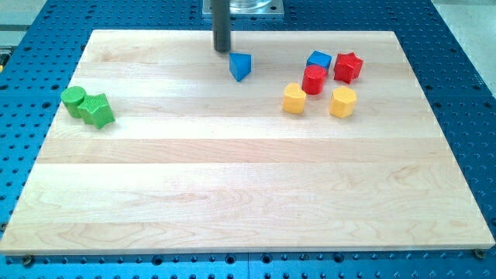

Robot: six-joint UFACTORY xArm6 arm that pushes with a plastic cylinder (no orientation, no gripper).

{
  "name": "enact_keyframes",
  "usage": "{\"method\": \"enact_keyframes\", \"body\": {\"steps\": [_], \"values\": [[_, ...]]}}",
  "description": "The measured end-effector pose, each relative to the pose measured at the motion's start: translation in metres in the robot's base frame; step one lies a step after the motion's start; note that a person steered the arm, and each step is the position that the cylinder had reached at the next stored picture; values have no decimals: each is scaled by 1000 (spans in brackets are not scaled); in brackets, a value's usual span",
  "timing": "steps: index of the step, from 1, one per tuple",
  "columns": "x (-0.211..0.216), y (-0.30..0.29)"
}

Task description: Move the blue triangle to the left of the blue cube

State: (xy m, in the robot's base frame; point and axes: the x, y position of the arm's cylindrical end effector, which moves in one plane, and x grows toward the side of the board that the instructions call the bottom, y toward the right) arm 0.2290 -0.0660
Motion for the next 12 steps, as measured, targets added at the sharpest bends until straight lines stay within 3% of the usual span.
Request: {"method": "enact_keyframes", "body": {"steps": [1, 2, 3, 5, 6, 9, 10, 11, 12], "values": [[31, -32], [105, -32], [110, -18], [60, 79], [55, 75], [-37, 25], [-35, 39], [-23, 90], [-15, 89]]}}
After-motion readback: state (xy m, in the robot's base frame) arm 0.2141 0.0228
